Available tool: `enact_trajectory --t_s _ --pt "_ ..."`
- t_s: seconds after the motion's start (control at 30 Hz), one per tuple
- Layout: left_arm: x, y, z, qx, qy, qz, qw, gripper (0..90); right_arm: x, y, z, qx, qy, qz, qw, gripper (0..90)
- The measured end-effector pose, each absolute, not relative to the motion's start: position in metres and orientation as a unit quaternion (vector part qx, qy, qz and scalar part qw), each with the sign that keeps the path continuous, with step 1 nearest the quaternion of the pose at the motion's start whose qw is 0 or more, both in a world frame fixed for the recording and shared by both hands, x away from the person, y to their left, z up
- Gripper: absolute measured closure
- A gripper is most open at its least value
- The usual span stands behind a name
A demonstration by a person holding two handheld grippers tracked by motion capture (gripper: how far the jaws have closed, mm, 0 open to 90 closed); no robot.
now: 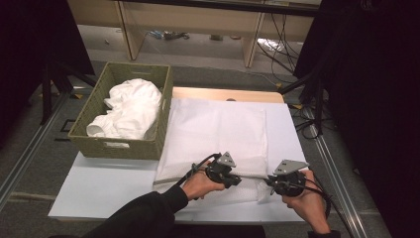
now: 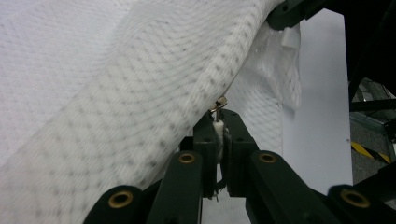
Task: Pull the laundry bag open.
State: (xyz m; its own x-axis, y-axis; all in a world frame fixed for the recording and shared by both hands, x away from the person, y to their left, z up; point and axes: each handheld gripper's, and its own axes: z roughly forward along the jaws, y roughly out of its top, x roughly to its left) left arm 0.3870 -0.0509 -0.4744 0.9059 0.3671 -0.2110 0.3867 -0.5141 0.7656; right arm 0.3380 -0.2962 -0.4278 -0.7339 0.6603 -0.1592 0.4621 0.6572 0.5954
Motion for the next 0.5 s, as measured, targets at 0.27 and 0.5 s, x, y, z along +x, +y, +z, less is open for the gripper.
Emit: enact_trajectory --t_s 0.27,0.5 --pt "0.385 -0.029 -0.473 0.869 0.225 -0.010 0.440 85.5 0.342 -0.299 -0.434 0.323 0.888 0.262 0.195 84.8" --pt "0.381 -0.016 -0.473 0.871 0.228 -0.006 0.435 85.6 0.341 -0.305 -0.435 0.341 0.887 0.247 0.187 84.8"
